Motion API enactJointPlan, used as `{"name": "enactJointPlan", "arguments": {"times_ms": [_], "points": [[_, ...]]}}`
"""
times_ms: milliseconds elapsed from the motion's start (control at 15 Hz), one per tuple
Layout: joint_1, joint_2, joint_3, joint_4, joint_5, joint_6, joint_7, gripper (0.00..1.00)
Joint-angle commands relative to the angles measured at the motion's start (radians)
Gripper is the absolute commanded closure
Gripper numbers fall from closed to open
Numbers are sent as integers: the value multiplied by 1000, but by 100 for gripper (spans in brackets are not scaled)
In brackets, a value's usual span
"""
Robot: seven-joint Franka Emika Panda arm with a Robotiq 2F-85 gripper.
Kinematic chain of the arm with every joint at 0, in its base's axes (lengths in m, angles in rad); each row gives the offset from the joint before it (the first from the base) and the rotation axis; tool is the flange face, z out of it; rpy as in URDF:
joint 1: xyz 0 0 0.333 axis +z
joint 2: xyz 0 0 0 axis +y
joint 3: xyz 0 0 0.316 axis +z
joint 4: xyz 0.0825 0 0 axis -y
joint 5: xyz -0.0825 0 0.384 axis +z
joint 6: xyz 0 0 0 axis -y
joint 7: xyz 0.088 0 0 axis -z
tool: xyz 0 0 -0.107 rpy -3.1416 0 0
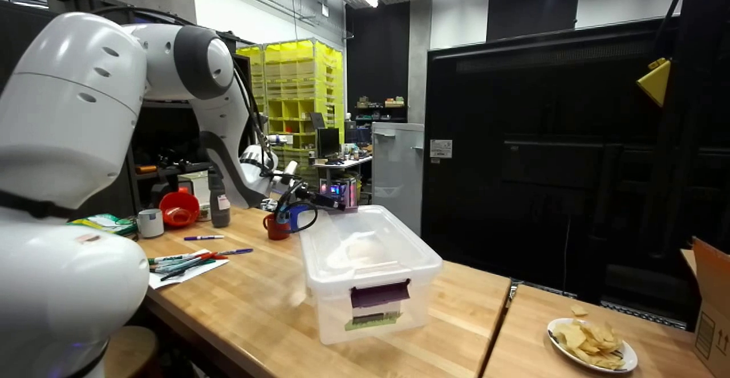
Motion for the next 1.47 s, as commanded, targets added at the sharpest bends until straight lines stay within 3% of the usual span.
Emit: {"name": "enactJointPlan", "arguments": {"times_ms": [0, 267, 600, 1000, 1133, 1333, 1400], "points": [[42, 83, 58, 47, -128, -220, 89, 87], [82, 201, 97, 98, -259, -449, 112, 87], [101, 329, 90, 167, -438, -697, 94, 87], [100, 430, 92, 279, -479, -1024, 52, 87], [93, 419, 118, 282, -471, -1065, 45, 87], [75, 382, 172, 265, -445, -1038, 48, 87], [60, 363, 199, 252, -429, -993, 42, 60]]}}
